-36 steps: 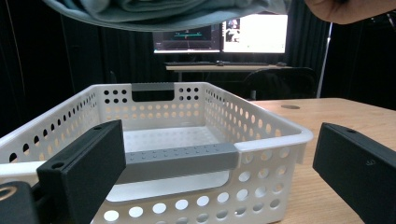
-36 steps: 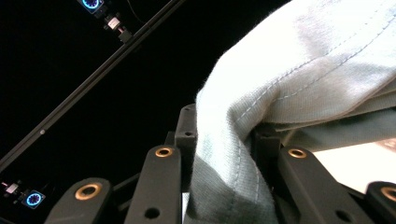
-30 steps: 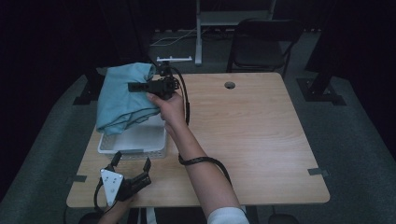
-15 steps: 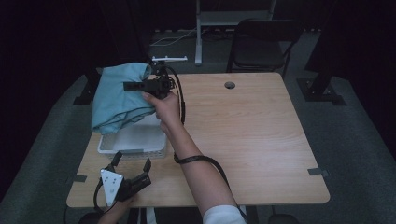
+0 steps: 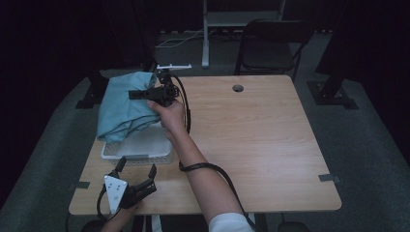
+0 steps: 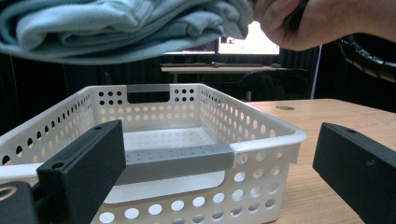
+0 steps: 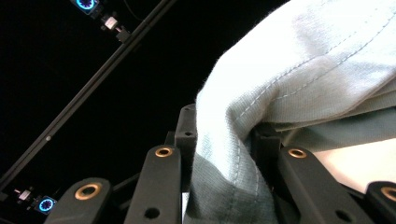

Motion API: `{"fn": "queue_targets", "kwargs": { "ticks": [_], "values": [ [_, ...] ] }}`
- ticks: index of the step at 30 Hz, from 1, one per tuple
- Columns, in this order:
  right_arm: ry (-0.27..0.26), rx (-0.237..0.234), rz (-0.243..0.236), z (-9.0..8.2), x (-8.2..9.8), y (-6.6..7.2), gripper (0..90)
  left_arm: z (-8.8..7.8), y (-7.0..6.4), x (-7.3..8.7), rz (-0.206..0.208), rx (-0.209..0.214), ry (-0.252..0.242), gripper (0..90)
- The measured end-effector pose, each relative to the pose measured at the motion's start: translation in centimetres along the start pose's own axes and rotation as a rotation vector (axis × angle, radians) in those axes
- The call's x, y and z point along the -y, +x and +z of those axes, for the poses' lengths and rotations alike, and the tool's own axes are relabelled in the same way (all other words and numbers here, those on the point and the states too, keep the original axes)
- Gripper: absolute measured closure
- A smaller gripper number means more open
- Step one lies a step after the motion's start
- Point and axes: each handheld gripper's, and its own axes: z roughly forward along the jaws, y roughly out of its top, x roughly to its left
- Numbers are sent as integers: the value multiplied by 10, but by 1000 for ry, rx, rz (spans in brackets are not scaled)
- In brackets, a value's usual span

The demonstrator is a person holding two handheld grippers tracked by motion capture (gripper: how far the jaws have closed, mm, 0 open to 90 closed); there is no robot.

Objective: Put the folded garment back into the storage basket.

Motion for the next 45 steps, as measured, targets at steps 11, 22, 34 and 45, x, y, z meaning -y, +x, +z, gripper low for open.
{"fn": "queue_targets", "kwargs": {
  "ticks": [11, 22, 34, 45],
  "values": [
    [20, 10, 37, 7, 11, -14, 722, 0, 1, 0, -2, 8, -1, 38],
    [51, 54, 71, 16, 21, -25, 720, 0, 1, 0, -3, 11, -2, 38],
    [66, 75, 106, 14, 30, -34, 720, -1, 2, 0, -3, 12, 1, 38],
    [78, 100, 114, 18, 34, -35, 720, -1, 2, 0, 1, 12, 0, 38]
  ]
}}
